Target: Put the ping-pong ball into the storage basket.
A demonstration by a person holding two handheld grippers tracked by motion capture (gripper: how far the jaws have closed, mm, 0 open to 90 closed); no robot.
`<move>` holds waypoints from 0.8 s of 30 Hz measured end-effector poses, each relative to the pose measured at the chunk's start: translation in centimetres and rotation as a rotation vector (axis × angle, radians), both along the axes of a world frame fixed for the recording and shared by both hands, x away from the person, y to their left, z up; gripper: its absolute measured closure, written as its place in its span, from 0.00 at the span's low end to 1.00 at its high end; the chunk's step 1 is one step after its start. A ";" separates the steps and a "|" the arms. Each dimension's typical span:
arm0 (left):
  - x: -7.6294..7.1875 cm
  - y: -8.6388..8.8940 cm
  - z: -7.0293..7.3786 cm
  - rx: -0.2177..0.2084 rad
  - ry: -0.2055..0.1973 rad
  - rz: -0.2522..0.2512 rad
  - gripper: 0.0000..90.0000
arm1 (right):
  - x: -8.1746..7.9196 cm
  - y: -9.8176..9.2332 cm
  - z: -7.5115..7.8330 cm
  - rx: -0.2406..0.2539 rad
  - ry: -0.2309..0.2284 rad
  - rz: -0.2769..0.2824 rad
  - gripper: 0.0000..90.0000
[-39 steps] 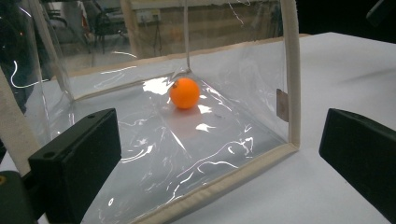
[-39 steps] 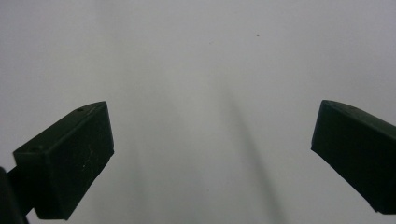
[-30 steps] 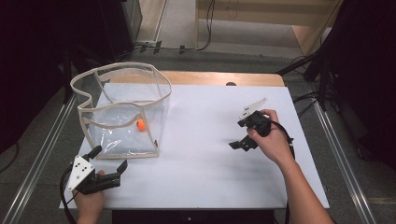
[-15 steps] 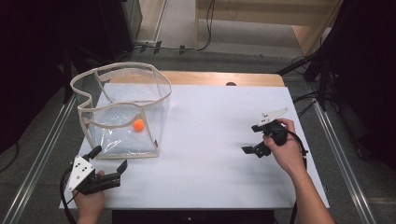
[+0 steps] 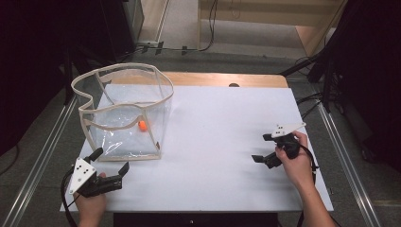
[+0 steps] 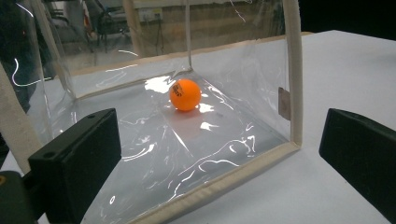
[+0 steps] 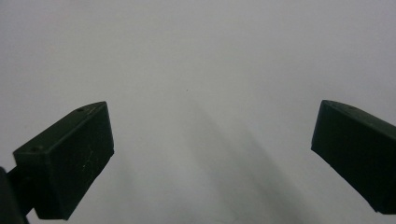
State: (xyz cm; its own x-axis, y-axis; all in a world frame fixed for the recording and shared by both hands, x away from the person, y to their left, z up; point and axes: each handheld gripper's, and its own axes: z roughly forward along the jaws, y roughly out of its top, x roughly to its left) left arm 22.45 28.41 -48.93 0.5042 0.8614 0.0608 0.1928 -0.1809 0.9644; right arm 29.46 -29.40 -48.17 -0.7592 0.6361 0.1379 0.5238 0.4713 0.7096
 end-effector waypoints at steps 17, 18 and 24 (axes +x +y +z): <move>0.0 0.0 0.0 0.001 0.001 0.002 0.00 | -2.6 -2.6 -2.0 0.095 -0.070 -0.085 0.00; 0.0 0.0 0.0 0.001 0.001 0.002 0.00 | -2.7 -2.7 -2.1 0.095 -0.075 -0.087 0.00; 0.0 0.0 0.0 -0.001 -0.001 0.000 0.00 | -3.3 -3.1 -2.6 0.120 -0.111 -0.109 0.00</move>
State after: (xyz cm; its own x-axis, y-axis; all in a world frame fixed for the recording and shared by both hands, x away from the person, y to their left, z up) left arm 22.44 28.36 -48.93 0.5042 0.8615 0.0604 0.1922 -0.1801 0.9647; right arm 26.13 -32.50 -50.81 -0.7016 0.6992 0.1374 0.4827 0.3246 0.8134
